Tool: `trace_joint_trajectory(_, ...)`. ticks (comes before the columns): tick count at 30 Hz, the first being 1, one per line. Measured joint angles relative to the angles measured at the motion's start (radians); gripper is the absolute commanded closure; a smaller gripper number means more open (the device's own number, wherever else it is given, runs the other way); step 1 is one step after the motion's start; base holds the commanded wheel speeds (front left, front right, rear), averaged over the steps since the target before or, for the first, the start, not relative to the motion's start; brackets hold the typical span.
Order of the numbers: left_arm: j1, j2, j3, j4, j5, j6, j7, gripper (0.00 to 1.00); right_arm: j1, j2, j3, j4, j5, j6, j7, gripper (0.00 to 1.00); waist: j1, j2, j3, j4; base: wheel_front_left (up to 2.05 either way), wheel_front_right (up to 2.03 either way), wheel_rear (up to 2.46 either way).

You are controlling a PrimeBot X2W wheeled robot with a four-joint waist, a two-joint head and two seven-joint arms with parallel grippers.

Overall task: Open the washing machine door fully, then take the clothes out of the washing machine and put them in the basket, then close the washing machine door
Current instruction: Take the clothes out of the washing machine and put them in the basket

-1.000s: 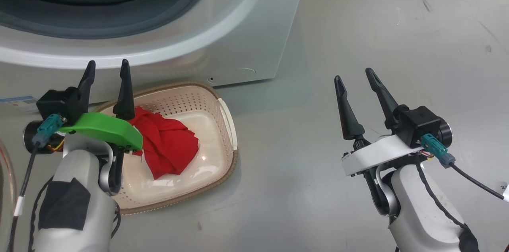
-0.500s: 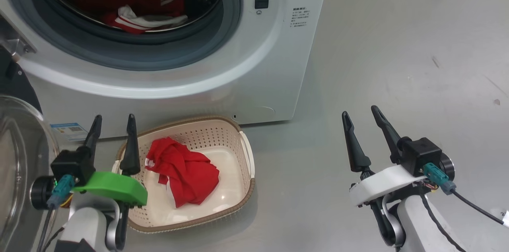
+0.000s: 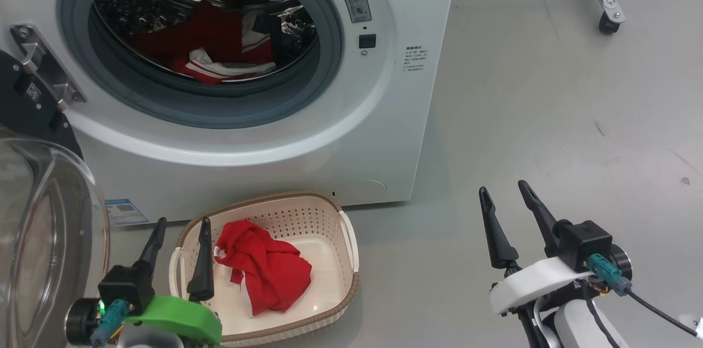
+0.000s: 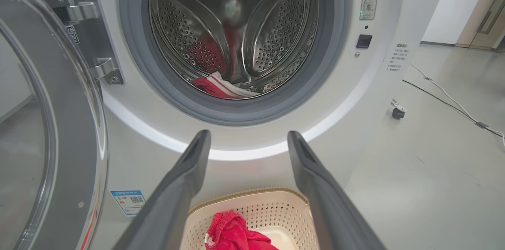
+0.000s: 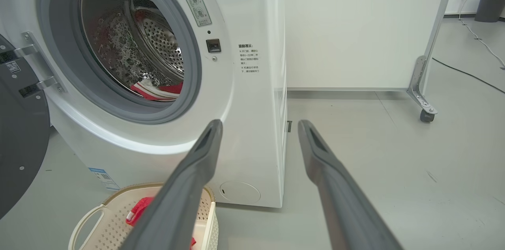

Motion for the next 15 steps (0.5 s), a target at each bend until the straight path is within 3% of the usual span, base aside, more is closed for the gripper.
trace_joint_trajectory(15,0.110,-0.002,-0.011,-0.101,-0.002,0.027,0.015,0.00,0.049,0.002,-0.001,-0.012,-0.002,0.001,0.000,0.00,0.0000,0.0000,-0.044,0.012,0.00,0.00,0.00)
